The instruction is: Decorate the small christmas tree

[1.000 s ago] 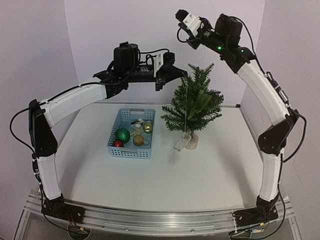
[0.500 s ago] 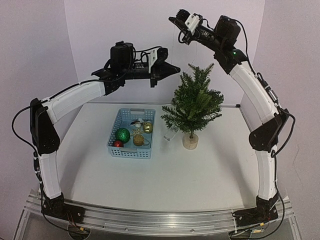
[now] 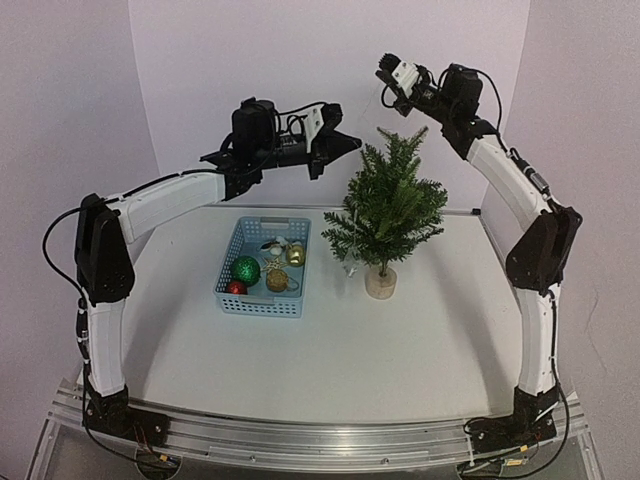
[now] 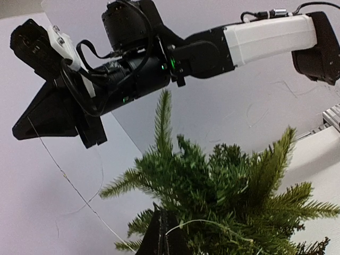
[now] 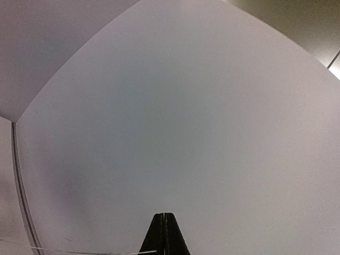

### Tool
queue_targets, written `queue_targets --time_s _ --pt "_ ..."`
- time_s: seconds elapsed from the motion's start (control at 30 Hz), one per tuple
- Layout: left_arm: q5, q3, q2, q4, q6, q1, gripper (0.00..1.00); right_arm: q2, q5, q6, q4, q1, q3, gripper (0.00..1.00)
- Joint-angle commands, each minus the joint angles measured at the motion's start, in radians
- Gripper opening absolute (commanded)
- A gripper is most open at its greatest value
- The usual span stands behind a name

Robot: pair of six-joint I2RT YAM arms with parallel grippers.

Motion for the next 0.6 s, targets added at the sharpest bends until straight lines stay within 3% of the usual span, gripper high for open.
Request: queue_targets --time_s 0.0,0.2,0.27,0.3,0.57 --pt "0.041 -0.063 0.078 -0.114 -0.070 -0.006 0.00 -0.029 0.236 0.027 0.097 -0.084 0.012 0.05" --pt "0.031 -0.064 0.107 -0.090 -0.101 -0.006 0.00 -0.061 0.307 0.078 0.071 -0.121 -0.112 0.11" --pt "0.026 -0.069 0.110 -0.089 -0.107 -0.007 0.00 -0.092 0.301 0.111 0.066 -0.130 -0.176 0.07" --pt "0.027 -0.075 0.110 -0.088 -0.105 -0.005 0.00 -0.107 0.291 0.130 0.063 -0.135 -0.207 0.01" --pt "0.030 -0.085 0.110 -0.064 -0.122 -0.005 0.00 -0.262 0.226 0.270 0.060 -0.154 -0.478 0.00"
